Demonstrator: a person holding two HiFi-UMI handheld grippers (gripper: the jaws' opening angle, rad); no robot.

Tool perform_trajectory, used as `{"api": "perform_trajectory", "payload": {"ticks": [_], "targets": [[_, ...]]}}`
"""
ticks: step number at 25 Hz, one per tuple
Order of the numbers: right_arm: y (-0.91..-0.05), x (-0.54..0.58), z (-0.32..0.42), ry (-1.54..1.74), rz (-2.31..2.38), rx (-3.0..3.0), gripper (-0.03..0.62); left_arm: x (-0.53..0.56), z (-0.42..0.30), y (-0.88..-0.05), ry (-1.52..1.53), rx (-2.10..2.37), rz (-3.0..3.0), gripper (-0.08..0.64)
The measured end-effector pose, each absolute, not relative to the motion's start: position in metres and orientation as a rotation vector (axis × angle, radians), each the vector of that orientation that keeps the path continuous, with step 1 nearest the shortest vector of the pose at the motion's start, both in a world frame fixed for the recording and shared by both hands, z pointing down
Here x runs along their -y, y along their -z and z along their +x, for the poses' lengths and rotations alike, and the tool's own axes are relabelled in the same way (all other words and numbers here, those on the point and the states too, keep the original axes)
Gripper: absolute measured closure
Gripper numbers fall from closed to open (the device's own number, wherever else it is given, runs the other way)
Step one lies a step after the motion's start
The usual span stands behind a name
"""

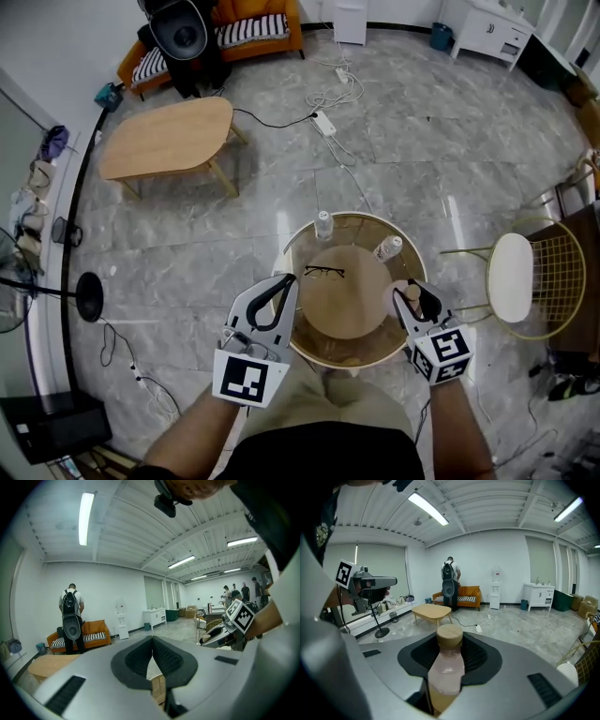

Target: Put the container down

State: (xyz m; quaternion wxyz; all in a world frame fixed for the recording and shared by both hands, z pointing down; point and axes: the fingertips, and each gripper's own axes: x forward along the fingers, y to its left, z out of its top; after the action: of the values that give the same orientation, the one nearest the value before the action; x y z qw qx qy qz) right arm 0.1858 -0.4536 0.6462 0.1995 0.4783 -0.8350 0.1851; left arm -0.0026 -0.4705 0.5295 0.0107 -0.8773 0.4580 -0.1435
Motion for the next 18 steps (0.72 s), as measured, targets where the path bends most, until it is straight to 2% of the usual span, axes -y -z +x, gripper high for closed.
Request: {"api": "perform_trajectory", "payload": {"ticks": [18], "targets": [[-0.750,0.469,0.165,-0.568,1.233,2.268,0.445,0.477,-0.003,-0.598,0.532,-1.453,-2.771,0.545]]}}
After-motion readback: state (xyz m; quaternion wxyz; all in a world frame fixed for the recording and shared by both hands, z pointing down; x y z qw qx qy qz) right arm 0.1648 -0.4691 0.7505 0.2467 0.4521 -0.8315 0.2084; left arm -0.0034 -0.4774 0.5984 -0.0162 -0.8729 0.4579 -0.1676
